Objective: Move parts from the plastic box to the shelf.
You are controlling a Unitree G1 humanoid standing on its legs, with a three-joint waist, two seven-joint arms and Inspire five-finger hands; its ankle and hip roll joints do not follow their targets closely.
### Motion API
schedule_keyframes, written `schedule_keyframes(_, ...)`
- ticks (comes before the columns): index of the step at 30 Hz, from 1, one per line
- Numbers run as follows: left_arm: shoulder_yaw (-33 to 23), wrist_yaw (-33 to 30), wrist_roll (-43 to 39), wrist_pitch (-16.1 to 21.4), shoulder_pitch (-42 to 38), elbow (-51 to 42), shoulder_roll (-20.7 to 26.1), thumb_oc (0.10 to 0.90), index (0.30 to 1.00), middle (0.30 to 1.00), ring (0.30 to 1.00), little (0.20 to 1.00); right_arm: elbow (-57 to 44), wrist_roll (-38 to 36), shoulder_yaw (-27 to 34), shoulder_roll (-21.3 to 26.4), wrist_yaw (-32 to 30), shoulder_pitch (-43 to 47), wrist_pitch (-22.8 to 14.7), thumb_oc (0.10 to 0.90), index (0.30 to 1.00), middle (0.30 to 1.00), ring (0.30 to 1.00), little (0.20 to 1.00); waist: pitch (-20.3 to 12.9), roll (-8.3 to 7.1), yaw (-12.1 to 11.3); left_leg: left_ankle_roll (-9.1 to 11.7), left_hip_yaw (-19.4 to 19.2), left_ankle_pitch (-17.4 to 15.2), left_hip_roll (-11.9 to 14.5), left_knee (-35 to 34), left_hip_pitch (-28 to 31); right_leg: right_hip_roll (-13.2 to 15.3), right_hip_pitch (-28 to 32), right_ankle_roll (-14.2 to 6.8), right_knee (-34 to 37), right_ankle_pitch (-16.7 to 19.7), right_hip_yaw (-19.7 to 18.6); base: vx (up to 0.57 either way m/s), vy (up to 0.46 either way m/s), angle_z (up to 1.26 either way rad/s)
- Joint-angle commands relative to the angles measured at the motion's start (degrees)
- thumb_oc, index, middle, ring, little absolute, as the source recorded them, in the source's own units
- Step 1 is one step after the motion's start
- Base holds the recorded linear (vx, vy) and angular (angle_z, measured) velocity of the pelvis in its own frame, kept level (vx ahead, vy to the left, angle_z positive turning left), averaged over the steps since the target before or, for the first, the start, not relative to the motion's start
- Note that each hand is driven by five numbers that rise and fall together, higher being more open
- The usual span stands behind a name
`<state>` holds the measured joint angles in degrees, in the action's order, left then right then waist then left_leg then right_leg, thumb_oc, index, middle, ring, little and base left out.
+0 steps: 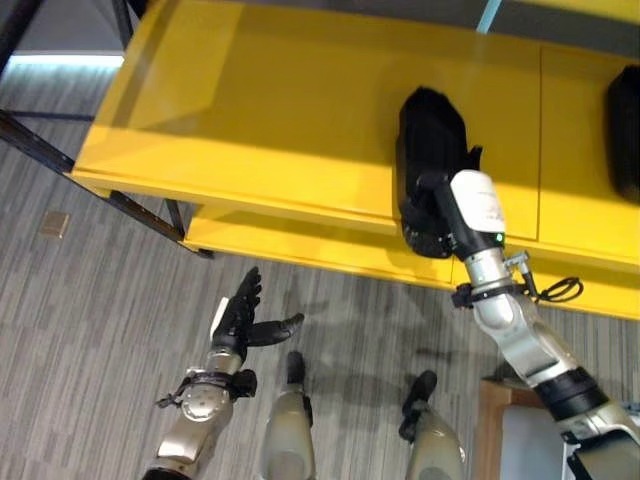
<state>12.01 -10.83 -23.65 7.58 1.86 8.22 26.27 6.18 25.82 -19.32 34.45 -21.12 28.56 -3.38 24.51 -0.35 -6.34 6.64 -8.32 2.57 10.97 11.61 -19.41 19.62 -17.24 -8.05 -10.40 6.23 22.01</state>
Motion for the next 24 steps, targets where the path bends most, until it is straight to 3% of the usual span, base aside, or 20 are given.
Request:
schedule_keyframes(1,-0.48,-0.82,-0.14,6.2,-1.03,-6.8,1.63,0.9,1.0,1.0,1.0,1.0,-2.08,-0.26,0.98,2.04,-2.91,5.24,-0.64,0.4,0.3,0.3,0.3,0.3,-3.37,0.62,0.16,-2.71,-1.47,-1.3,-1.42,1.54,1.36,-0.78,1.03,-0.75,-9.19,-5.6,-1.2,0.0,0.0,0.0)
schedule_keyframes(7,-0.57,-0.88,-0.1,6.38,-2.11,-6.7,1.81,0.9,1.0,1.0,1.0,1.0,-1.42,0.29,4.0,4.62,-4.33,7.14,0.31,0.4,0.3,0.3,0.3,0.3,-2.04,1.05,0.85,-3.03,-1.84,-2.11,-1.54,2.83,-0.9,-0.46,-2.34,-0.61,-11.06,-5.94,-2.12,0.0,-0.004,-0.02)
schedule_keyframes(24,-1.2,0.81,-0.94,6.32,-1.77,-7.72,3.47,0.9,1.0,1.0,1.0,1.0,-1.92,-0.95,9.09,10.61,-5.83,10.88,0.02,0.4,0.3,0.3,0.3,0.3,-2.51,0.65,1.69,-3.01,-1.64,-2.86,-1.56,3.18,-0.86,-0.63,-3.38,-0.64,-11.87,-6.17,-2.74,0.0,-0.001,-0.01)
